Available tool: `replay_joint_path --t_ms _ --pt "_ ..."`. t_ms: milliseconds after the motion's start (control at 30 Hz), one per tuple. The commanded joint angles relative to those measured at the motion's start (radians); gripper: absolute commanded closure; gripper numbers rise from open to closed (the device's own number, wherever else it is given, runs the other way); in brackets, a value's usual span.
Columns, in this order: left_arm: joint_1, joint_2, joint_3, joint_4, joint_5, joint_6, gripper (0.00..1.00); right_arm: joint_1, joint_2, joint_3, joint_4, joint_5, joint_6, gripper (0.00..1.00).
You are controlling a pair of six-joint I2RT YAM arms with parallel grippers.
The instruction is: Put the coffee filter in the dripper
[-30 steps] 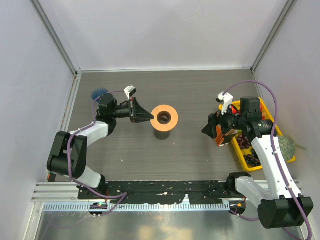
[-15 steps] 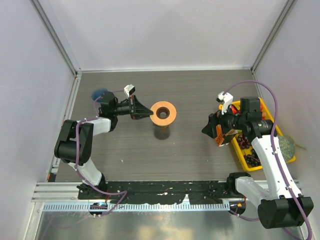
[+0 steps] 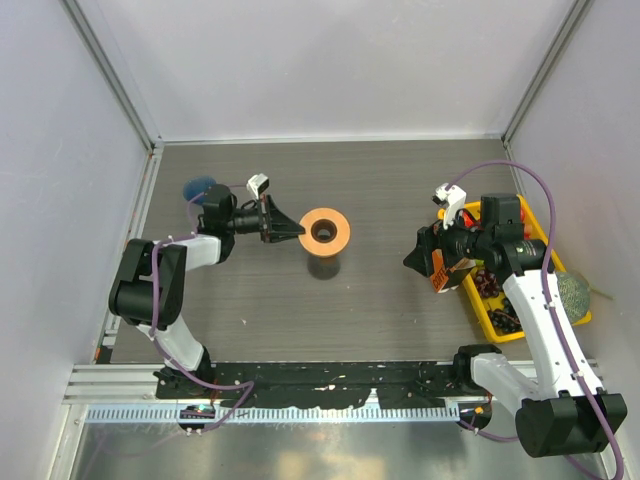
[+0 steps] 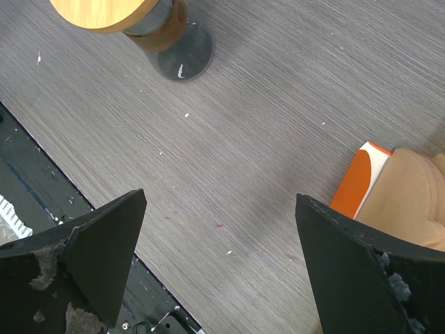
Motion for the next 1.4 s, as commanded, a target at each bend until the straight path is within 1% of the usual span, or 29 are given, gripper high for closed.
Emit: replay_joint_path --t_ms 0,200,400,633,867,967,1000,1167,1267,1367 --pt "0.016 0.0 0.024 -0.078 -0.015 0.09 1.0 0.0 -0.004 0.007 0.028 -0.018 0.002 0.05" --pt "0.021 0.023 0.039 -0.135 -0.011 0.125 1.0 -0.003 -0.001 0.007 0.028 -0.012 -0.002 0.05" --pt "0.021 0.036 0.045 -0.158 -0.012 0.14 0.99 -0.001 0.001 0.006 0.027 -0.015 -0.005 0.04" --pt "0.023 0.038 0.055 -0.218 -0.018 0.182 0.84 -0.003 0.004 0.007 0.027 -0.015 -0.005 0.05" --pt "0.024 0.021 0.056 -0.295 -0.026 0.243 0.76 -0.001 0.008 0.013 0.028 -0.015 -0.002 0.05" --pt "0.024 0.006 0.059 -0.359 -0.029 0.292 0.69 -0.001 0.008 0.013 0.027 -0.018 -0.002 0.05" --pt "0.024 0.0 0.059 -0.379 -0.031 0.307 0.66 -0.001 0.008 0.015 0.027 -0.02 -0.002 0.05" --pt "0.024 -0.037 0.067 -0.463 -0.043 0.379 0.56 -0.001 0.007 0.013 0.025 -0.02 -0.002 0.05" --pt "0.024 -0.062 0.067 -0.482 -0.048 0.401 0.53 -0.001 0.007 0.015 0.025 -0.02 -0.002 0.05" --pt "0.023 -0.097 0.056 -0.499 -0.052 0.426 0.52 -0.001 0.005 0.013 0.027 -0.02 -0.005 0.04"
